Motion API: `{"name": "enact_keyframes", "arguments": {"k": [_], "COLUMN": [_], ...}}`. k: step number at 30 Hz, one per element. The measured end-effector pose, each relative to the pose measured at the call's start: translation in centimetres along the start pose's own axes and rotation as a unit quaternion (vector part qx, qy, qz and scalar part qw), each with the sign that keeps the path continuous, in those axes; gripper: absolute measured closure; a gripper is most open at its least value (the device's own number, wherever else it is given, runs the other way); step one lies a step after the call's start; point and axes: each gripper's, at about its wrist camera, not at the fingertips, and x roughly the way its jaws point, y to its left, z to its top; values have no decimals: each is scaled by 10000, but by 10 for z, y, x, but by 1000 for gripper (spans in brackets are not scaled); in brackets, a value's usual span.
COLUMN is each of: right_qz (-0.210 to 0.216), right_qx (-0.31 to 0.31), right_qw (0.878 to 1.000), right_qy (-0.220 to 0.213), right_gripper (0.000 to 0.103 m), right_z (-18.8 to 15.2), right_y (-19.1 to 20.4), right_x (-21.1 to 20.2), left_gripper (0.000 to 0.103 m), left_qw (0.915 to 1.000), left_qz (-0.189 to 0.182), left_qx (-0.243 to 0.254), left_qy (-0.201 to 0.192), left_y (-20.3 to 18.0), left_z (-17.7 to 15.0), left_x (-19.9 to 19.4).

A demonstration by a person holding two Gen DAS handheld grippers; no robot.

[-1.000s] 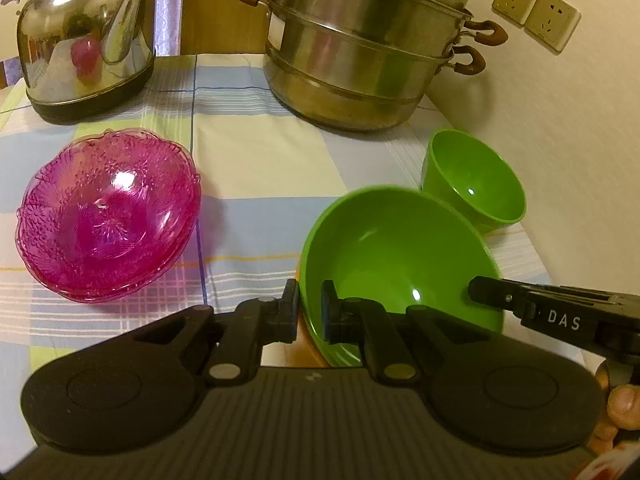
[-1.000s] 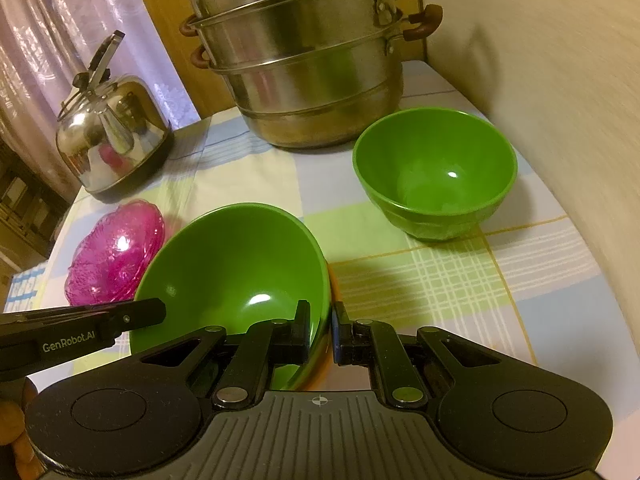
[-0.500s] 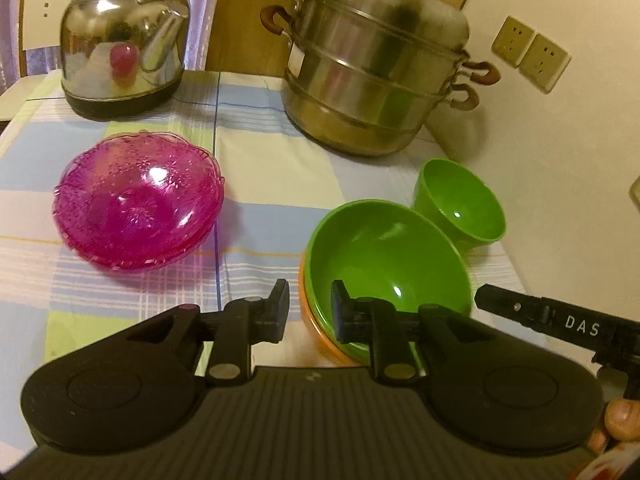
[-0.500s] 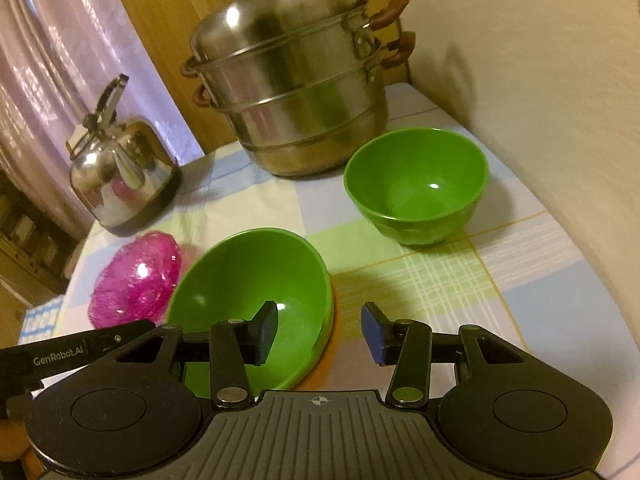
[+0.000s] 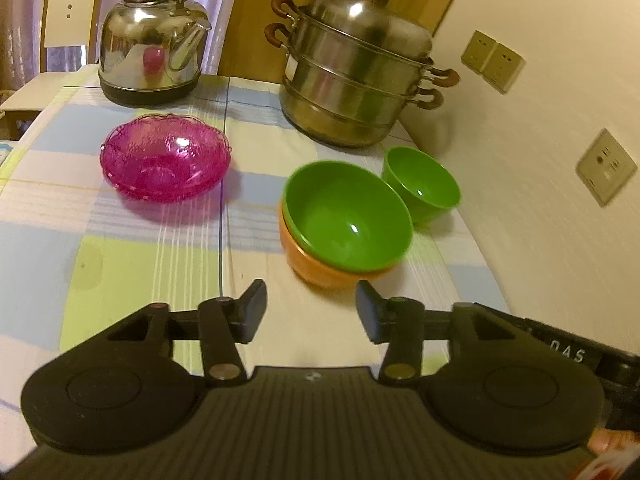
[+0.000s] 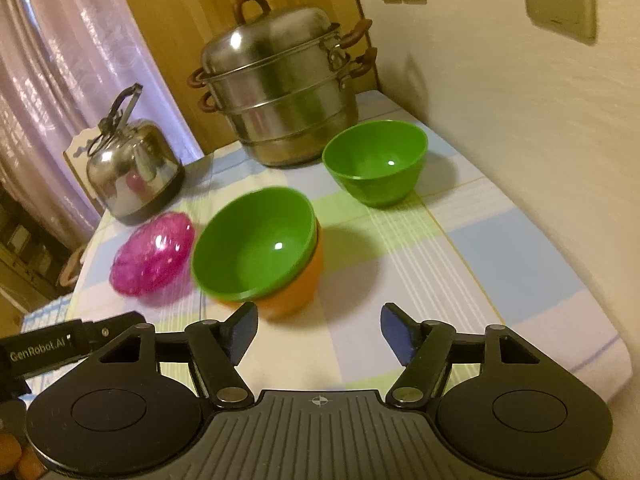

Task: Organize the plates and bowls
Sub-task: 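Move both tools to the small green bowl beside the wall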

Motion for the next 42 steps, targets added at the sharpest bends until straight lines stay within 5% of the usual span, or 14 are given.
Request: {"name": "enact_keyframes", "arguments": {"k": [7,42], "right_qz": [-64,-148], "right_qx": [-53,322], "right_qw": [10000,9990], "right_qy": [-48,-260], "right_gripper": [33,32], "right_z": [-28,-41], "right_y": [-1,-33], "right_x": [-33,-79], "left_gripper": [37,31], "left_qw": [9999,9995], "left_qz": [111,-16], "left_qx": [8,256], "left_qy": [-42,-187], "left_y": [-10,-36], "left_z": [-27,-46], "left_x": [-25,-46]}}
